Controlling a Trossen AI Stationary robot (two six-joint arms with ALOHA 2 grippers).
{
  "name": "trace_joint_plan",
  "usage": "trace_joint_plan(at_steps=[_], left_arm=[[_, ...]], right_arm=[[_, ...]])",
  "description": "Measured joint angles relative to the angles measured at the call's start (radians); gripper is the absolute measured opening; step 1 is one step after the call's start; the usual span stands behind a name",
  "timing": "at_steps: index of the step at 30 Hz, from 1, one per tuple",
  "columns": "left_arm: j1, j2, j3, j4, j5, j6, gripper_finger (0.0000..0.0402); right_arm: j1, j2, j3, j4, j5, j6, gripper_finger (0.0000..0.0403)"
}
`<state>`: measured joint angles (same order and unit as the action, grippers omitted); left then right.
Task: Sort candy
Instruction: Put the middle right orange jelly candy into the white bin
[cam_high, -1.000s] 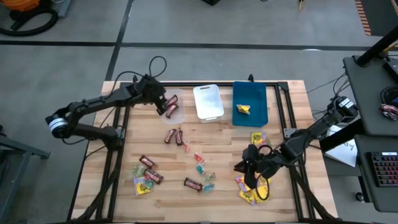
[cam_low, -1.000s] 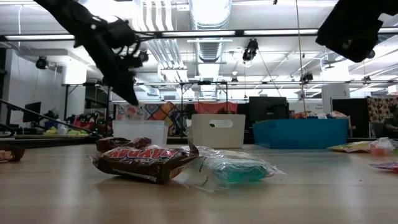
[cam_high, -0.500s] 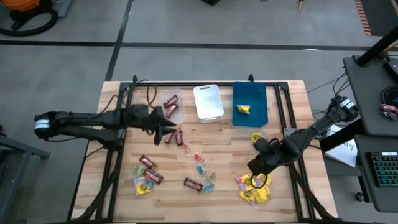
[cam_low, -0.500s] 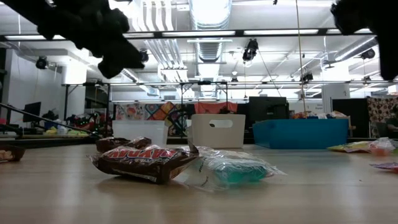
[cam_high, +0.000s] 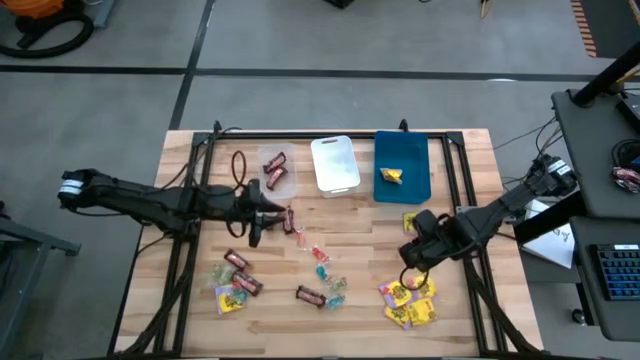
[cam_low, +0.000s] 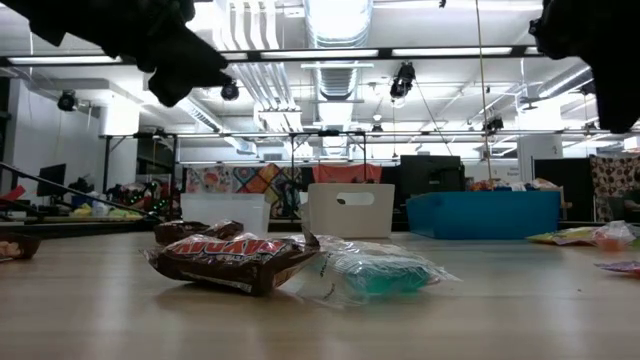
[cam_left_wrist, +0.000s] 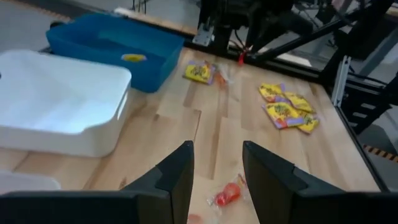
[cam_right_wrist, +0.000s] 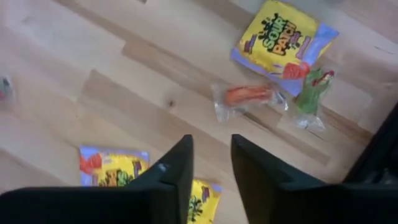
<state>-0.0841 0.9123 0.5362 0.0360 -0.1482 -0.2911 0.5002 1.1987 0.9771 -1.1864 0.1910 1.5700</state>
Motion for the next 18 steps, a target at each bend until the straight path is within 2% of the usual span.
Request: trace_joint_plan(at_steps=[5, 9, 18], left_arm=[[0.000, 0.000, 0.032, 0.004, -0.002, 0.053, 0.0121], [0.000, 0.000, 0.057, 0.003, -0.003, 0.108, 0.0121], [0.001, 0.000, 0.136, 0.001, -0.041, 0.280, 0.0121]], right_arm=[[-0.057, 0.000, -0.011, 0.003, 0.026, 0.028, 0.0175], [-0.107, 0.000, -0.054, 0.002, 0.027, 0.043, 0.0206], [-0.167, 0.001, -0.198, 0.111, -0.026, 0.160, 0.0213]])
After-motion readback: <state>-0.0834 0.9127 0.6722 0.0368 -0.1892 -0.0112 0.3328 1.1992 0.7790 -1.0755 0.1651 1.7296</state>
